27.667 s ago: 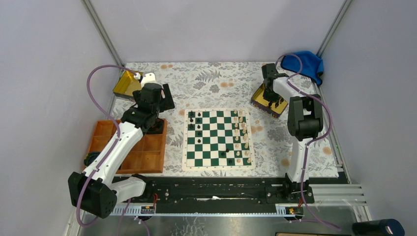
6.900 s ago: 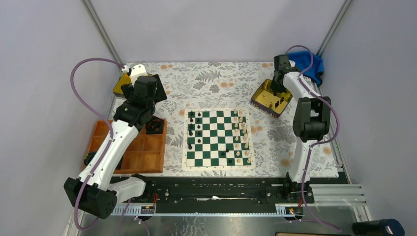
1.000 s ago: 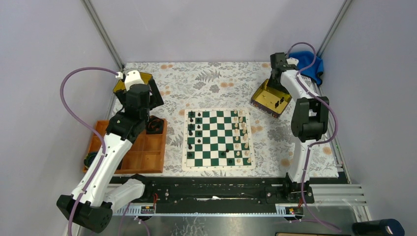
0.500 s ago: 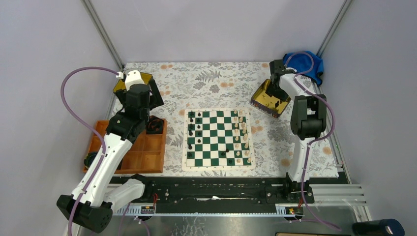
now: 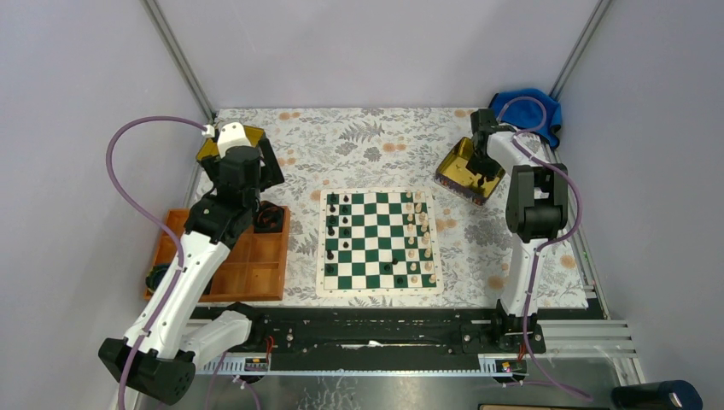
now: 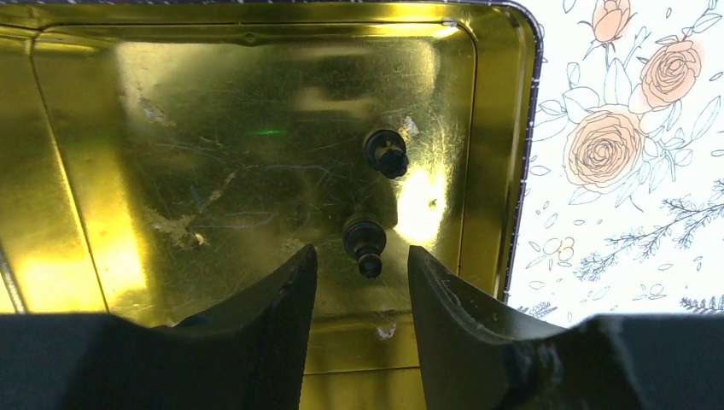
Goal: Set up the chess pieces on the board
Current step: Pick up the chess piece from the storage box.
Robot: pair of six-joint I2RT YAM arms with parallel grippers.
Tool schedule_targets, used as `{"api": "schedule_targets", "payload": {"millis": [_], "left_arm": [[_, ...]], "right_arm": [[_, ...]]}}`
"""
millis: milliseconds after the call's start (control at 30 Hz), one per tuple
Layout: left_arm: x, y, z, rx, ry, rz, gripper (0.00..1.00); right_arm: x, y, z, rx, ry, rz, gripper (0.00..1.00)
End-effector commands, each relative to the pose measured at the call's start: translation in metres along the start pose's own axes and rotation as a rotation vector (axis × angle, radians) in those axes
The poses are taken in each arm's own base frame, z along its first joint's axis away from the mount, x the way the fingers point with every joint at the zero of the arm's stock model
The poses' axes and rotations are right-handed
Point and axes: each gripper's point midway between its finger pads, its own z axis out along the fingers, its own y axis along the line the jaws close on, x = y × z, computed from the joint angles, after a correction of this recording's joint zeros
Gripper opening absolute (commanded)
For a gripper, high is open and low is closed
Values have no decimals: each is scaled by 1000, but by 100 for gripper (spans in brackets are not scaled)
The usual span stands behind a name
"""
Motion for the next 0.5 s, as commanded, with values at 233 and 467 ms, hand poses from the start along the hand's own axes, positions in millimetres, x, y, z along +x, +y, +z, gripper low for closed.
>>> {"api": "schedule_targets", "payload": {"millis": [233, 467], "left_arm": [[-5, -5, 4, 14, -31, -6, 99], [-4, -6, 4, 15, -29, -6, 99]], "right_arm": [[-2, -4, 7, -17, 6, 31, 30], [-3, -3, 6, -26, 4, 22, 16]]}}
